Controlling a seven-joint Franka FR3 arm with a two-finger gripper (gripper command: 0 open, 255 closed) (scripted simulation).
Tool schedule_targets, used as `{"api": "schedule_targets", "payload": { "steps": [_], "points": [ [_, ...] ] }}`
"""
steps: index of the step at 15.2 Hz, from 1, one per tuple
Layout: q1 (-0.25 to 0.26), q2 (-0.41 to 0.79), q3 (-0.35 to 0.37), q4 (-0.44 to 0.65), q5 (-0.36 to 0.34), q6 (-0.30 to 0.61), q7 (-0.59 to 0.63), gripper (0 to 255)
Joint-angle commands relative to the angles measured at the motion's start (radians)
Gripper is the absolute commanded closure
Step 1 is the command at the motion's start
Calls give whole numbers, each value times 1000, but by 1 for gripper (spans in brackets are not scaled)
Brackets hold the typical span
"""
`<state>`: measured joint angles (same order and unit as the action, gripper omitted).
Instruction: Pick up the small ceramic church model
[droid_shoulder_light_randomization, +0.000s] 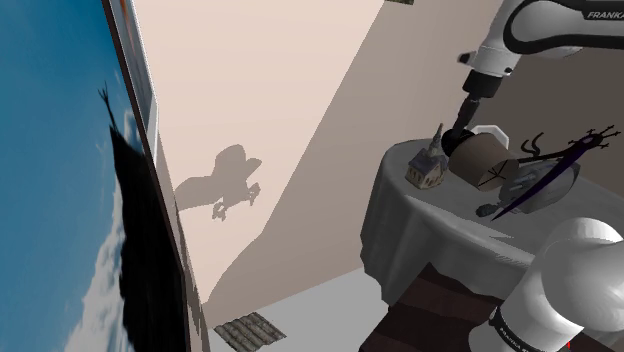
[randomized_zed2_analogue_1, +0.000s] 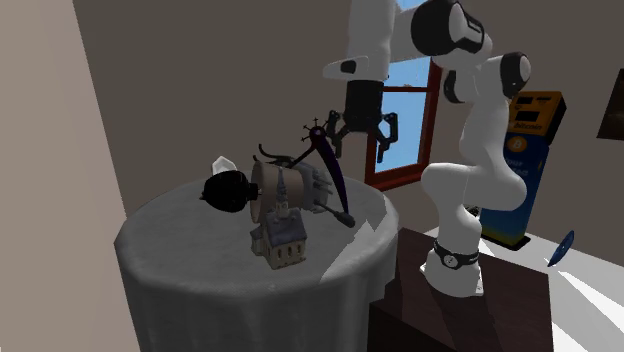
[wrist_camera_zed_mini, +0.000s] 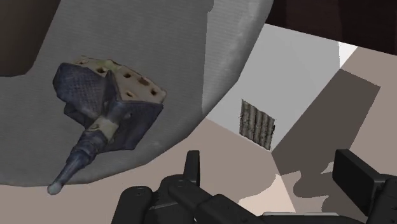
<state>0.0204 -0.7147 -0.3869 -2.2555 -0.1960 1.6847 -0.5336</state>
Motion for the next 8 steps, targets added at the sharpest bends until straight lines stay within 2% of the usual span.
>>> {"api": "schedule_targets", "payload": {
  "steps": [1,5,8],
  "points": [
    [19,44,-72,37,1,30,-94,0],
    [79,157,-216,141,38,74,-275,0],
    [141,262,-339,238,100,94,-423,0]
  ]
}}
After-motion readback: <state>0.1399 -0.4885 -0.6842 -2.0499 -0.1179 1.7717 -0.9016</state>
